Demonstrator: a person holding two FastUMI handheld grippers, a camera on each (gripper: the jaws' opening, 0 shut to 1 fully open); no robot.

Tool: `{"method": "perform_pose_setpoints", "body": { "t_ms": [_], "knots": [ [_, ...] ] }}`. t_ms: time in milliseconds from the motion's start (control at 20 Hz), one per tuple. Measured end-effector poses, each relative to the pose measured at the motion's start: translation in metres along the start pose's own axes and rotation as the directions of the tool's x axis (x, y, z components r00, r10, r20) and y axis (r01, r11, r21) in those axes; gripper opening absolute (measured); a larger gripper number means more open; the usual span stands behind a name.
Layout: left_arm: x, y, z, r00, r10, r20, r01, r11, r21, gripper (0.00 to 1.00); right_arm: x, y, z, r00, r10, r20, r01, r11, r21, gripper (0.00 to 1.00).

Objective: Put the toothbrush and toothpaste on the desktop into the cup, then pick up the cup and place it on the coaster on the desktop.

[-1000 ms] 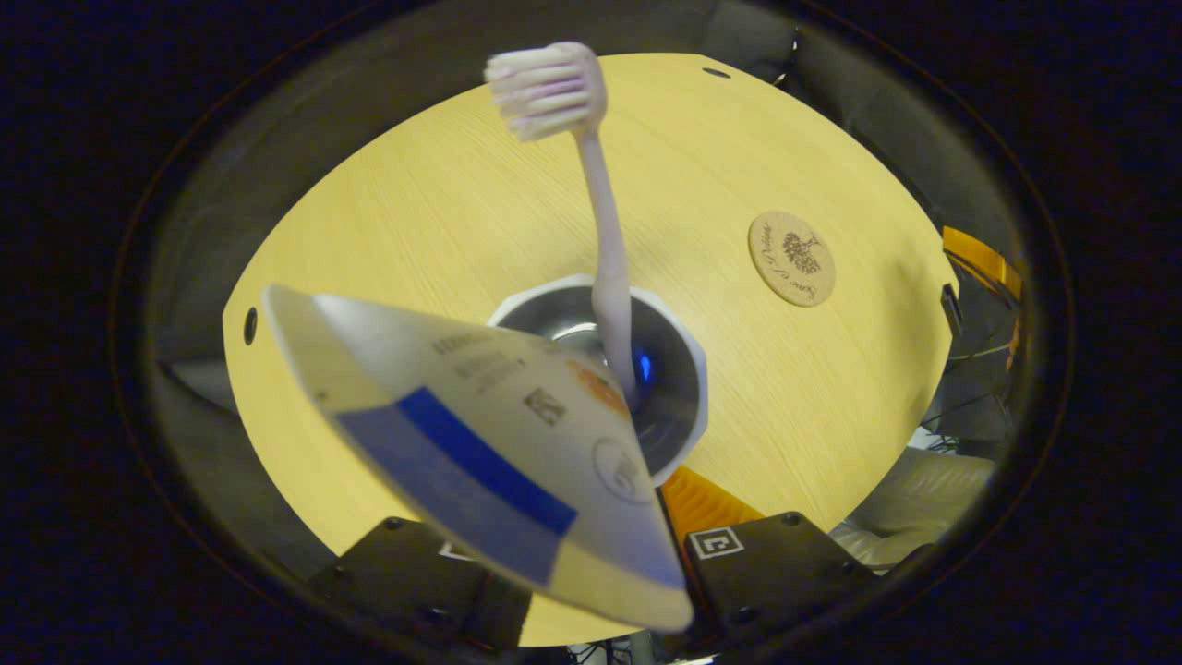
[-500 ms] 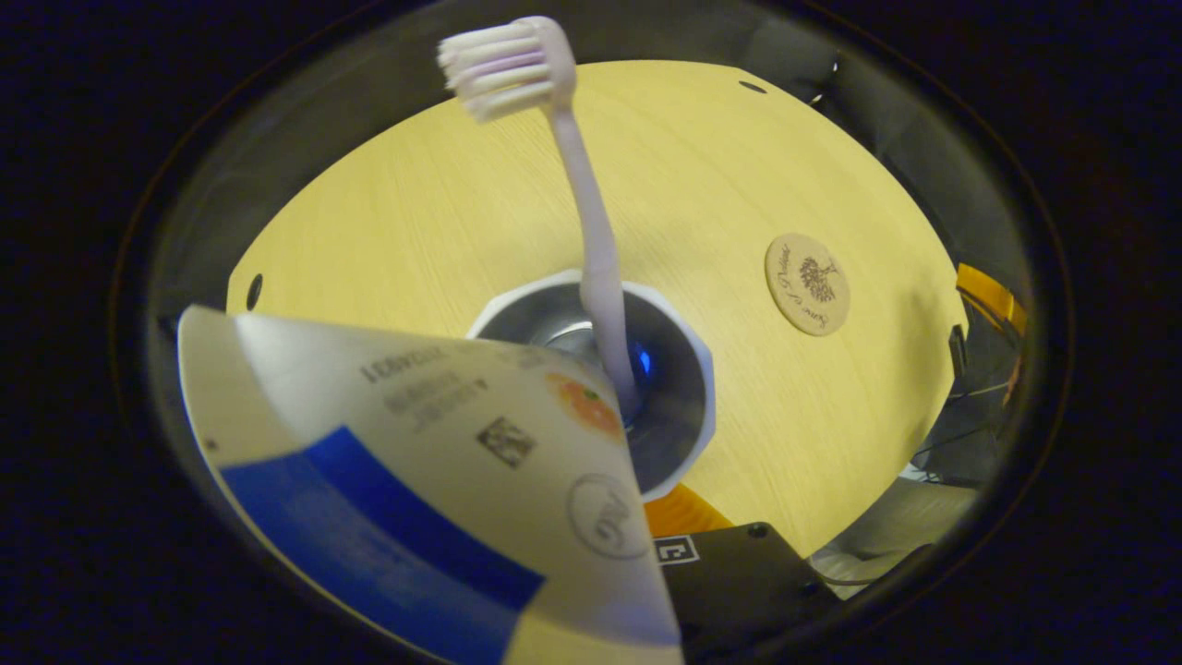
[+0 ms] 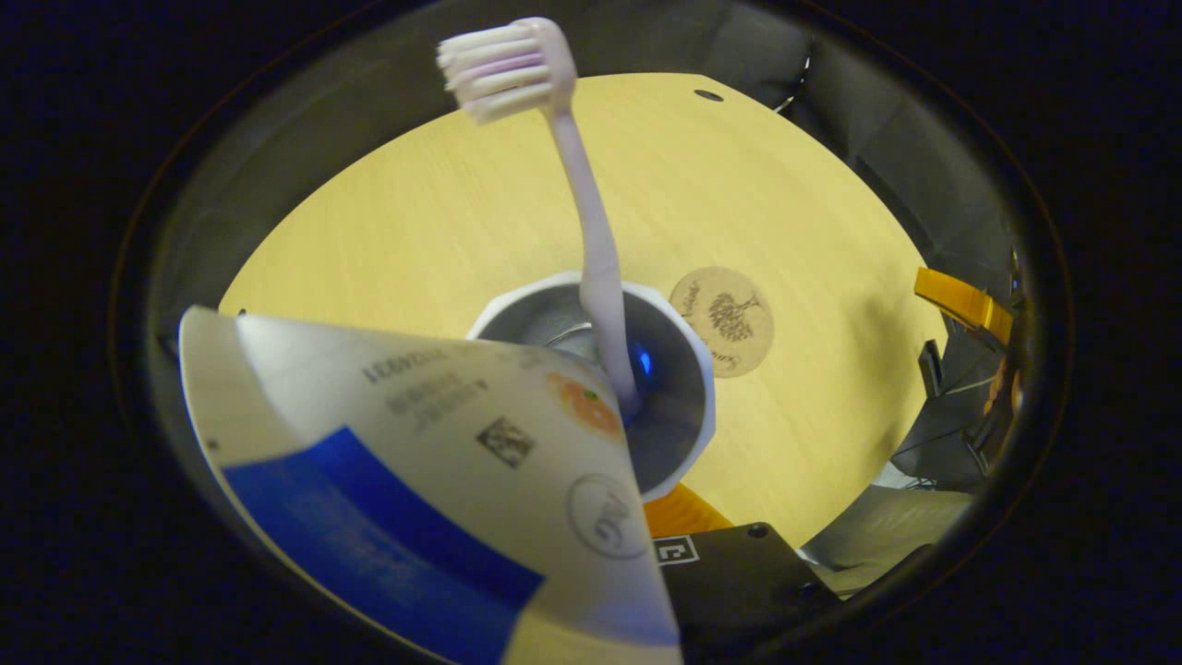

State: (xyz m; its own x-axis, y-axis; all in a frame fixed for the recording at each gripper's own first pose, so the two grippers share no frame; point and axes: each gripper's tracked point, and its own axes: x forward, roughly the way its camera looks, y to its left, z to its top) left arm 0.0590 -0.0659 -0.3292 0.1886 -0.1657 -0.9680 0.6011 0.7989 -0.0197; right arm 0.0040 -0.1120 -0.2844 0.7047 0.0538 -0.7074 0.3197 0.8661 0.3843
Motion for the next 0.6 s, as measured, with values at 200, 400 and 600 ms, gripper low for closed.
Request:
{"method": "perform_pose_setpoints", "body": {
  "t_ms": [200, 400, 600],
  "knots": [
    [-0.007, -0.038, 0.008, 1.0, -0.015, 0.006, 0.014, 1.0, 0.026, 0.29, -0.001, -0.02, 0.012, 1.0, 0.011, -0.001, -0.011, 1.0, 0.018, 0.39],
    [0.001, -0.05, 0.016, 1.0, -0.013, 0.004, 0.012, 0.999, 0.046, 0.29, -0.001, -0.041, 0.026, 1.0, 0.018, -0.002, -0.018, 0.999, 0.04, 0.39],
    [0.007, -0.038, 0.013, 1.0, 0.026, -0.009, -0.025, 0.997, 0.073, 0.29, -0.001, -0.055, 0.041, 1.0, 0.025, 0.001, -0.025, 0.999, 0.036, 0.39]
  ]
}}
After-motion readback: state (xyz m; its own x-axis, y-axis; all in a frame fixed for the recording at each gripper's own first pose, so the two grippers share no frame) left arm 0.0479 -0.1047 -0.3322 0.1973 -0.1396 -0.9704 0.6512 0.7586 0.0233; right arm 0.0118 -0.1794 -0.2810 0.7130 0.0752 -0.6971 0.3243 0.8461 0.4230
